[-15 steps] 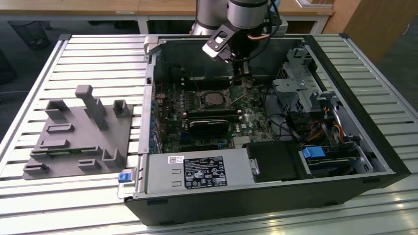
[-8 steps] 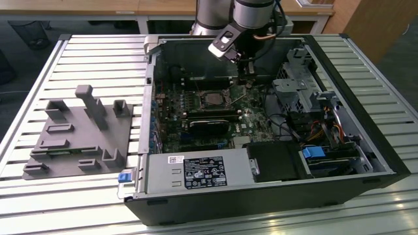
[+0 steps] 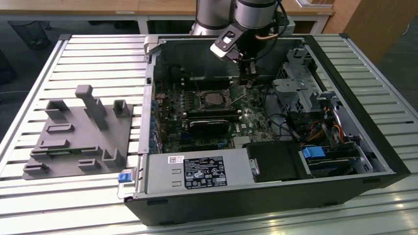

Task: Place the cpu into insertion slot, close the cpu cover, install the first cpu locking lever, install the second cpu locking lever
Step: 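Close the cpu cover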

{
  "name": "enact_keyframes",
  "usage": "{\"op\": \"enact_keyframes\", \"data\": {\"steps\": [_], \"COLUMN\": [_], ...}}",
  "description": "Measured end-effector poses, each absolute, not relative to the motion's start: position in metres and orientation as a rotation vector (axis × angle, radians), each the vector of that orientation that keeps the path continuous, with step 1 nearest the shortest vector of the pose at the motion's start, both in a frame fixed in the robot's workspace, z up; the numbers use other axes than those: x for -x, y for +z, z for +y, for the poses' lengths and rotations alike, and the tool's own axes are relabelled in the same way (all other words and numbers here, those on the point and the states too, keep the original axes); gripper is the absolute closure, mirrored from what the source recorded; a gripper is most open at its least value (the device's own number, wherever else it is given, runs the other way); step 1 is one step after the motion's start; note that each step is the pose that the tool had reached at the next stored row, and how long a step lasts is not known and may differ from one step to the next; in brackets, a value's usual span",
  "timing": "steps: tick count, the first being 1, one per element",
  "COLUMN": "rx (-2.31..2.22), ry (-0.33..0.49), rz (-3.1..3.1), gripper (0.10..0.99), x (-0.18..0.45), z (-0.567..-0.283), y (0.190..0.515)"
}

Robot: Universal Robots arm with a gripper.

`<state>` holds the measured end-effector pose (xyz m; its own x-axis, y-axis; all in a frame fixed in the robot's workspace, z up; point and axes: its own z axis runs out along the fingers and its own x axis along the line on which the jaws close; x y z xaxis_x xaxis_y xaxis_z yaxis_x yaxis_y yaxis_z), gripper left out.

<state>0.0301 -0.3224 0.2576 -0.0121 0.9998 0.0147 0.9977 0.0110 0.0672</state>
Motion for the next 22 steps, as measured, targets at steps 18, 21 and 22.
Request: {"op": "enact_keyframes", "data": {"steps": [18,21,22], "rx": [-2.182,-2.182,-2.182], "ry": [0.090,0.089,0.089], "rz": [2.207,2.207,2.207], "gripper": [0.980,0.980,0.980], "x": [-0.041,-0.045,-0.045], "z": [-0.321,-0.320,-0.320], "y": [0.254,0.254,0.254]}}
